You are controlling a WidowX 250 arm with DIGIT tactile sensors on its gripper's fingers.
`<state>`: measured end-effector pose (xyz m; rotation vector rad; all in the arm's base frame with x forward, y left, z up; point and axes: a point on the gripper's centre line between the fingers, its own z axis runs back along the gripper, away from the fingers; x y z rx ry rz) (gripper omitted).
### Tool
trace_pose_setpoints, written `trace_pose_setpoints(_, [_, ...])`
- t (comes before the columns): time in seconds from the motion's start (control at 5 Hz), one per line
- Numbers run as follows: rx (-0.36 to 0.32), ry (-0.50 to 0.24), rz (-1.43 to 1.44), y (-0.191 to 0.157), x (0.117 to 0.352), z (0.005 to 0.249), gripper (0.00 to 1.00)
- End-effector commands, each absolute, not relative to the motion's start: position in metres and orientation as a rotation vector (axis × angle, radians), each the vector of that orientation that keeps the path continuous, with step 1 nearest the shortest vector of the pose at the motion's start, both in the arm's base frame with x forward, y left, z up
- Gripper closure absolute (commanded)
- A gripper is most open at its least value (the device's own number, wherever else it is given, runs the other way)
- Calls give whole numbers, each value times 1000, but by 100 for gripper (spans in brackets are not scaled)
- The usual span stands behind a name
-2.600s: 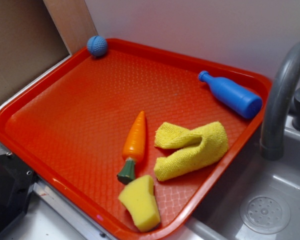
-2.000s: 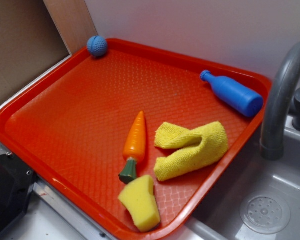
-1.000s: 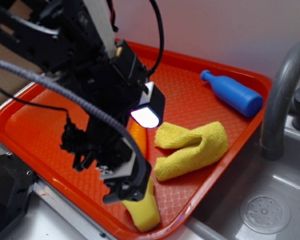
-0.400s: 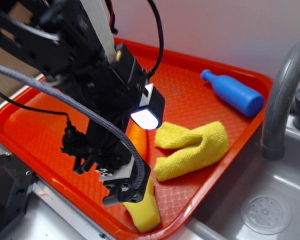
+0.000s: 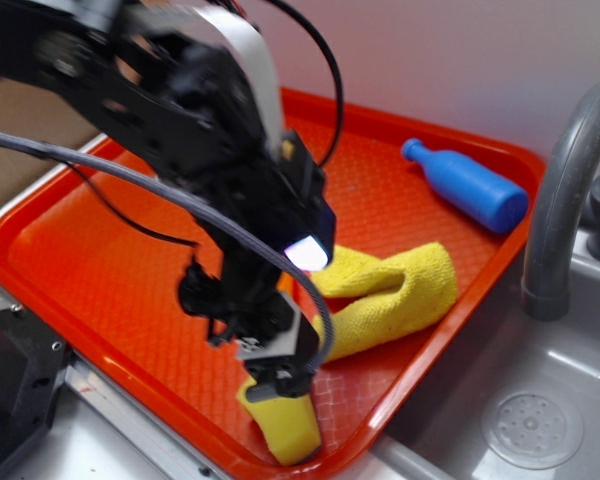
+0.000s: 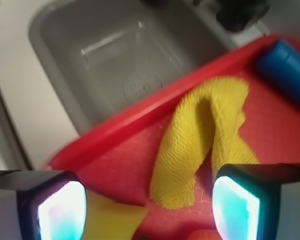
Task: Grab the yellow cloth.
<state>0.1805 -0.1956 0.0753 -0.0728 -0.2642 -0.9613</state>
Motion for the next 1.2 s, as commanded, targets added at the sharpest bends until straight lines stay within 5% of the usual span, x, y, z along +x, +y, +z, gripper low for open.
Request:
trace_pose_setpoints(0.0, [-55,-282,-922,-193,181,60,0])
trace_pose_setpoints(0.6, [-45,-372,-870,-177,214,17,0])
trace_pose_setpoints(0.8, [-82,-383,-828,-178,214,12,100])
trace_pose_setpoints(1.0, [-68,-377,-816,-181,207,29,100])
